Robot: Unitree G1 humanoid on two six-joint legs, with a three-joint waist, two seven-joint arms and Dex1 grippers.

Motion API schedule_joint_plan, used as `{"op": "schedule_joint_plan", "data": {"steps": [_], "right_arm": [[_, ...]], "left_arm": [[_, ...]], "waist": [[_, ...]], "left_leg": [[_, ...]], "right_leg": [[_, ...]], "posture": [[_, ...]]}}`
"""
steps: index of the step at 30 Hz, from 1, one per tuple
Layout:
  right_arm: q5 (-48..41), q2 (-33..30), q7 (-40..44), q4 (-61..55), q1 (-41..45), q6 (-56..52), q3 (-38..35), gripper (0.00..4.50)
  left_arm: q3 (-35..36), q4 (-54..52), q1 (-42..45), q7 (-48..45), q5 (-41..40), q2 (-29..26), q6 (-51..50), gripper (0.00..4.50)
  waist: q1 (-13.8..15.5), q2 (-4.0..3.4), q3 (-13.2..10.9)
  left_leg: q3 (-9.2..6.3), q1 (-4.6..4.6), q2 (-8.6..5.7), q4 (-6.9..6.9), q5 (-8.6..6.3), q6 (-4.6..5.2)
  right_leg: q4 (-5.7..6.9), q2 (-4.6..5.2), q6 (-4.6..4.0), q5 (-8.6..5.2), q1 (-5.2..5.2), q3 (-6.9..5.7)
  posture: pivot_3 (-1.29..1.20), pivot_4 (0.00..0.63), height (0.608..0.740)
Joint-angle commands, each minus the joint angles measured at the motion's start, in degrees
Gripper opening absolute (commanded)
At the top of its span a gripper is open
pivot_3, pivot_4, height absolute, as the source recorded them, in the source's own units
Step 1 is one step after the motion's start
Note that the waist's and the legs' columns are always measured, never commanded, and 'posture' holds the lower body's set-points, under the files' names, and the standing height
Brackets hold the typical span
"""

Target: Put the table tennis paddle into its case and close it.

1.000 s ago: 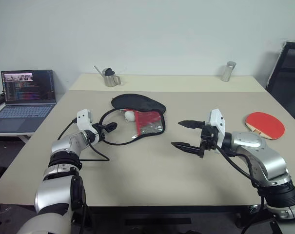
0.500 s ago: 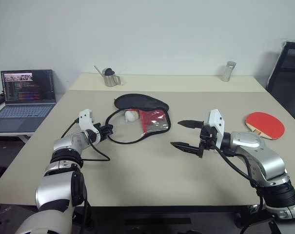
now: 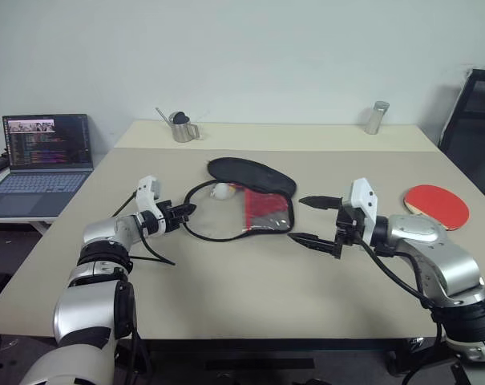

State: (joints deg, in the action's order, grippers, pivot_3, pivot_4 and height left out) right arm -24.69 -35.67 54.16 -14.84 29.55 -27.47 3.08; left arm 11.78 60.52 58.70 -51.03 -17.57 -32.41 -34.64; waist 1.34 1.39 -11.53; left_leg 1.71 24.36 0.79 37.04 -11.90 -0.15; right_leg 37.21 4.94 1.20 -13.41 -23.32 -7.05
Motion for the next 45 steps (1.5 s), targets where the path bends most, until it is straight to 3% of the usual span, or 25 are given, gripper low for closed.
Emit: {"op": "schedule_joint_plan", "data": {"steps": [1,12,20,33,36,39,42,45], "right_arm": [[-2.06,-1.99,0.33,-3.77,-1.07,-0.92,-3.13,4.5],[-4.93,-5.68,-1.29,-9.14,-5.28,-4.57,-6.23,4.5],[-5.2,-5.78,-2.16,-9.95,-5.85,-5.39,-6.43,4.5],[-5.7,-5.52,-3.13,-10.8,-6.12,-5.9,-5.63,4.5],[-5.92,-5.57,-3.52,-11.12,-6.67,-6.09,-5.69,4.5],[-5.91,-5.66,-3.74,-11.44,-7.24,-6.15,-5.76,4.5],[-5.81,-5.76,-4.18,-10.85,-7.62,-6.59,-6.01,4.5],[-6.13,-5.35,-5.51,-9.35,-7.14,-8.51,-5.93,4.5]], "left_arm": [[-3.47,-3.6,2.47,-7.38,1.39,-1.12,-0.88,0.01],[-14.44,-4.92,3.3,-23.72,7.44,-1.5,1.46,0.01],[-11.65,4.61,9.49,-10.27,11.02,1.19,18.47,0.01],[-12.49,11.69,15.97,-7.43,16.74,4.58,28.76,0.01],[-13.53,12.89,15.84,-3.88,19.31,4.61,30.39,0.69],[-13.77,13.71,15.46,-0.5,20.97,4.32,31.91,1.76],[-15.76,14.26,14.36,6.41,24.96,3.02,34.6,2.27],[-15.38,14.78,13.9,9.35,25.89,1.93,35.42,3.19]], "waist": [[-0.09,0.0,0.0],[-0.11,0.02,-0.01],[-0.04,0.1,-0.06],[-0.05,0.29,-0.17],[-0.1,0.3,-0.17],[-0.1,0.31,-0.18],[-0.09,0.32,-0.18],[-0.19,0.32,-0.18]], "left_leg": [[0.01,0.0,0.01,-0.01,0.0,0.0],[0.01,0.0,0.04,0.0,0.0,0.01],[-0.13,0.01,0.04,0.0,-0.01,0.02],[0.02,0.03,0.02,0.01,-0.02,0.04],[0.01,0.03,0.03,0.01,-0.02,0.04],[0.01,0.04,0.03,0.01,-0.02,0.04],[0.0,0.04,0.02,0.02,-0.02,0.04],[-0.02,0.04,0.05,0.01,-0.02,0.04]], "right_leg": [[0.0,0.0,0.0,0.0,0.0,0.01],[0.01,-0.01,0.0,0.0,-0.04,0.04],[0.01,0.0,0.0,0.0,-0.05,0.06],[0.01,0.01,0.01,0.0,-0.07,0.03],[0.01,0.0,0.01,0.0,-0.07,0.03],[0.01,0.0,0.01,0.0,-0.08,0.03],[0.01,0.01,0.01,0.01,-0.08,0.04],[0.04,0.0,0.02,0.01,-0.12,0.07]], "posture": [[0.0,0.15,0.74],[0.0,0.15,0.74],[0.0,0.15,0.74],[0.0,0.15,0.74],[0.0,0.15,0.74],[0.0,0.15,0.74],[0.0,0.15,0.74],[0.0,0.15,0.74]]}}
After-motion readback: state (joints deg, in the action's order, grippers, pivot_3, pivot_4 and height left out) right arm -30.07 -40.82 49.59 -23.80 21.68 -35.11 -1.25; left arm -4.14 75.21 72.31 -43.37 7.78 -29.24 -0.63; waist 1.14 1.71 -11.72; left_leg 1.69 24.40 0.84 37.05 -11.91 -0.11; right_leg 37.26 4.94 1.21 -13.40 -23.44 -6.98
